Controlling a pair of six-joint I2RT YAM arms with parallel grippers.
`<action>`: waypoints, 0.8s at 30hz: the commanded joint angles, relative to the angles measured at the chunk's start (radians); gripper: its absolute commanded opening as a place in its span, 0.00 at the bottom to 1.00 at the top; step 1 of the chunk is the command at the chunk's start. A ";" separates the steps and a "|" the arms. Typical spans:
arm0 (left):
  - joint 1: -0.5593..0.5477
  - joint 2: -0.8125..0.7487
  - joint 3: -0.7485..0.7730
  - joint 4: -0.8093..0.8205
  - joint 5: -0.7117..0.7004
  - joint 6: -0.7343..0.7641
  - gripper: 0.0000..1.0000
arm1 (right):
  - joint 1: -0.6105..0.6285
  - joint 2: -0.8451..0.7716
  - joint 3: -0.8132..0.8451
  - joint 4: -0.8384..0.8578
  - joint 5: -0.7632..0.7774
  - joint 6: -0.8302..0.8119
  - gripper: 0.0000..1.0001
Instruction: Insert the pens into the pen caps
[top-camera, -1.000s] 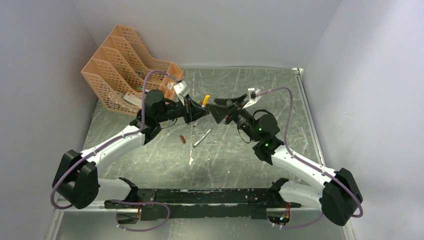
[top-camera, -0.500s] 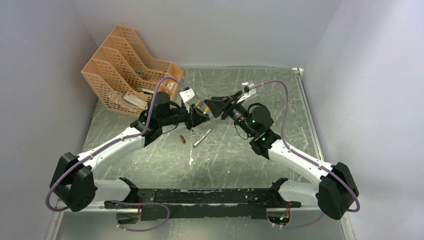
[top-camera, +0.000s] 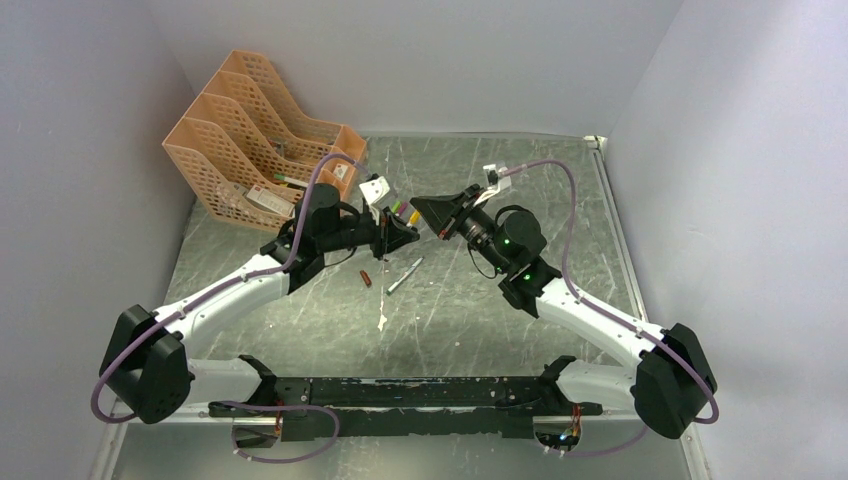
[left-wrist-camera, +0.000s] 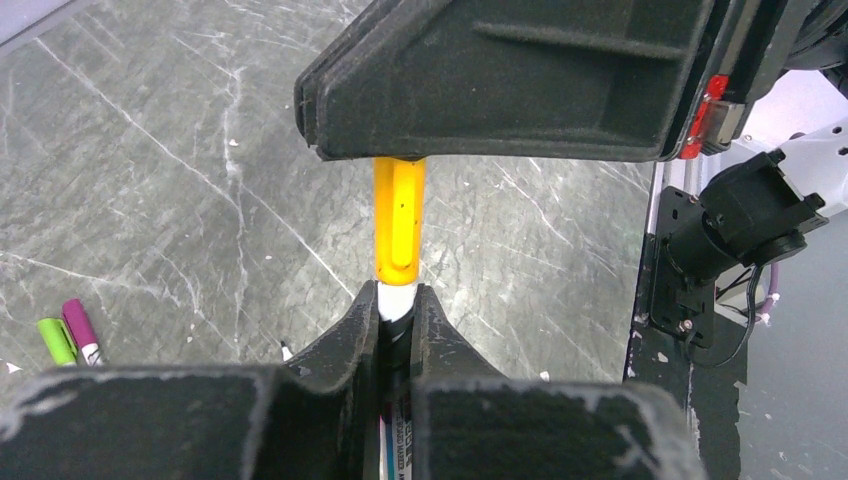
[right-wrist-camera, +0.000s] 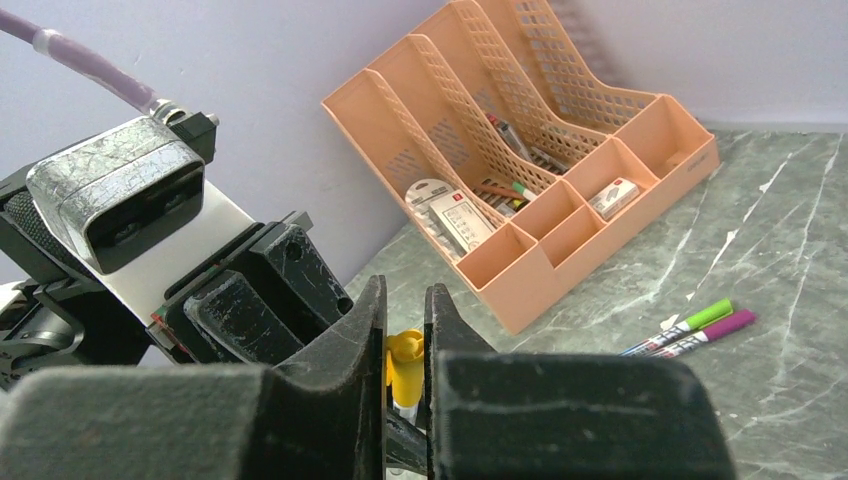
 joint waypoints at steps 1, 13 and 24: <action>-0.008 -0.013 0.056 0.058 -0.013 -0.020 0.07 | 0.002 0.017 0.004 -0.022 -0.043 0.003 0.00; -0.008 0.015 0.210 0.102 0.021 -0.030 0.07 | 0.018 0.047 -0.051 -0.135 -0.124 0.017 0.00; -0.009 0.063 0.314 0.127 0.037 -0.029 0.07 | 0.084 0.108 -0.078 -0.121 -0.135 0.026 0.00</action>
